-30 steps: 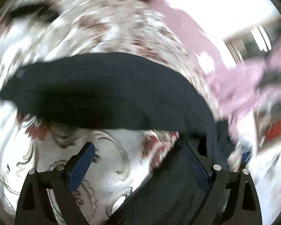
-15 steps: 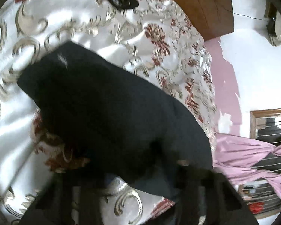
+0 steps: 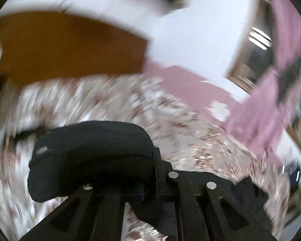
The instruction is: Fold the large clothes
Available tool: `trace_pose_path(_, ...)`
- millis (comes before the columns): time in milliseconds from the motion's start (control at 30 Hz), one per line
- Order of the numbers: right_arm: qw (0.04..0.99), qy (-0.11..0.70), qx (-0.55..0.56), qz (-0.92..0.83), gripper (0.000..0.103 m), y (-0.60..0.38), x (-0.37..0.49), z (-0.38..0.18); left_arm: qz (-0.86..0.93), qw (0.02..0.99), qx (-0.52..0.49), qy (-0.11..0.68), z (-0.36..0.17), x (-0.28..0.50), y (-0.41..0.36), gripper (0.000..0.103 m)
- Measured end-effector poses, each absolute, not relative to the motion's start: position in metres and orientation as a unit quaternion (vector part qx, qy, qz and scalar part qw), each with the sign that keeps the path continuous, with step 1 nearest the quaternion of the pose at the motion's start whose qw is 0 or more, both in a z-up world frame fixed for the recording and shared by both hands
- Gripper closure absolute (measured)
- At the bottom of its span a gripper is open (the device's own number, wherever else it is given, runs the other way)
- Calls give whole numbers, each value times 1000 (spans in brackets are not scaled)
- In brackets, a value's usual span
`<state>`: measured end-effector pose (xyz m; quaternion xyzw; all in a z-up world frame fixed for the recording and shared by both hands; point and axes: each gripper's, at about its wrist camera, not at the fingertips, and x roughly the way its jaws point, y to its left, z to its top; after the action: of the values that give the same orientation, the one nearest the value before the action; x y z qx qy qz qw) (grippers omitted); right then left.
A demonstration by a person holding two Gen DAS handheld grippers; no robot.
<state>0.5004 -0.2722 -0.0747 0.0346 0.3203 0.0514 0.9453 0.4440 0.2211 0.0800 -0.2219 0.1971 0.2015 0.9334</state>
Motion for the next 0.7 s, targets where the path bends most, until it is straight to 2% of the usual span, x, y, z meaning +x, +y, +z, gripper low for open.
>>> trace_pose_path(133,949,308,32,52,8,-295,482,-50,115,969,-120,184,122,466,144,96)
trace_pose_path(300,951,304,29,39,8,-324,466,-39,3,976,-71,204,125,482,62,97)
trace_pose_path(533,951,306,53,13,8,-369,453,-41,-158,950,-14,267,80,480,-51,97)
trace_pose_path(700,943,323,76,0,8,-392,448,-59,-244,901,35,358,14,479,-100,94)
